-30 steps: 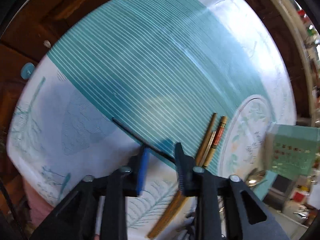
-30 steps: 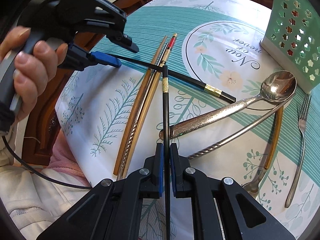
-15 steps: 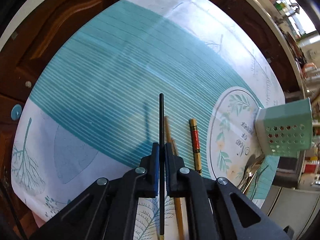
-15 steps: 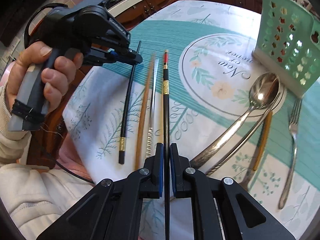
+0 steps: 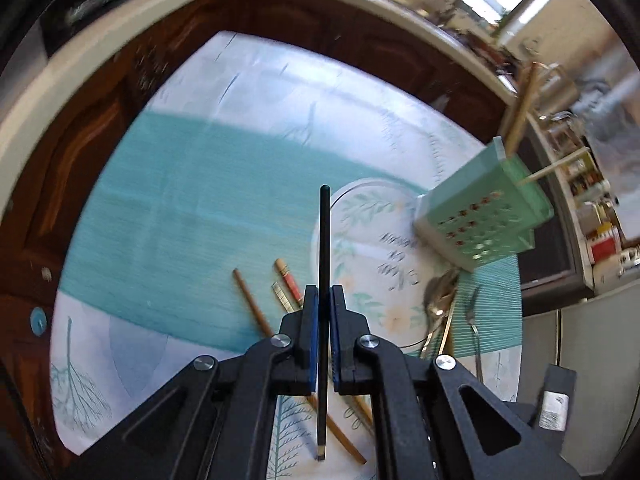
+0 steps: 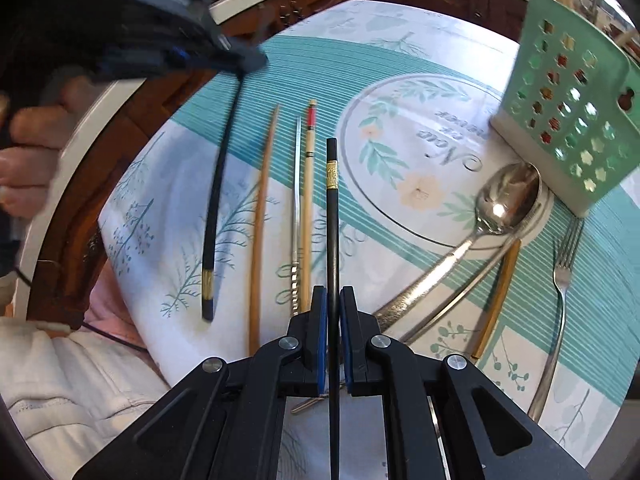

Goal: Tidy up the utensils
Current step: 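Lift the black chopstick with the left tool and drop it into the green holder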

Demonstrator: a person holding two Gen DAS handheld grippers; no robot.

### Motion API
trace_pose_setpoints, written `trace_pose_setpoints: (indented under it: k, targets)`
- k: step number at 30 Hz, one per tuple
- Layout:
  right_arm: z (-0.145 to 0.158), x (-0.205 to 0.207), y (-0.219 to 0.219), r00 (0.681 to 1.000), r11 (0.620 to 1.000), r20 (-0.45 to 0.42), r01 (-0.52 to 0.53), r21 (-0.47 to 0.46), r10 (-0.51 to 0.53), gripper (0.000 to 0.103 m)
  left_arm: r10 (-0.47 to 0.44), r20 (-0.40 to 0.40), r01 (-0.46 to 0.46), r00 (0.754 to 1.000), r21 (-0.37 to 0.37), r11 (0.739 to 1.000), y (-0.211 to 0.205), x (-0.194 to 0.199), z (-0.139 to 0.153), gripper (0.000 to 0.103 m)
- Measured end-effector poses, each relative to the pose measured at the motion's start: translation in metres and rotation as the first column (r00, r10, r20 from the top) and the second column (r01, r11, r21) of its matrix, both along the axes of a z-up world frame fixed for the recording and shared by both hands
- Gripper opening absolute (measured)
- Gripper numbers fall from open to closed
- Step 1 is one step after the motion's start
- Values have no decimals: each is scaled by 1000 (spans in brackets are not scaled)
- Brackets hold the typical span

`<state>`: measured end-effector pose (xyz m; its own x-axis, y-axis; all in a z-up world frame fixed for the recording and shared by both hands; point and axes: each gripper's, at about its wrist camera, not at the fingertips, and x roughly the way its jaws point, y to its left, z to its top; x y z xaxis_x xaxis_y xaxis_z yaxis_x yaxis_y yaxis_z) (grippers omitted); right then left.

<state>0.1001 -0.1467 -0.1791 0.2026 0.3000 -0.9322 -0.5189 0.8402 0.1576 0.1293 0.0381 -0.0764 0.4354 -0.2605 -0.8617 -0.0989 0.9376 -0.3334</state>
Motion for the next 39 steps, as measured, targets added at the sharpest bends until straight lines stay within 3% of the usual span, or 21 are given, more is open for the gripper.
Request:
trace_pose_setpoints:
  k: [4,11,20,26,33,39]
  targets:
    - [-3,8,-11,998,998,-15,58,2,-58,6,-62,121,59,991,27,998,-18,6,43,2]
    - [-15,19,-27,986,989,-97,139,53,-133,7,-135,302,123,944,60,991,-54,24,119,2]
    - [-3,22,-51,975,964,-88,214,159,-202,8,-189,441,164,877,96,982,-98,54,202,2]
    - [2,17,-61,973,955,-84,227,191,-215,8,-211,442,181,872,108,977,-126,75,205,2]
    - [-4,9,-69,972,952,-97,231,198,-216,8,-138,425,178,895,-56,982,-118,94,188,2]
    - [-11,9,-72,971,952,-106,231,201,-213,8,-66,440,114,895,-84,990,-103,100,182,2]
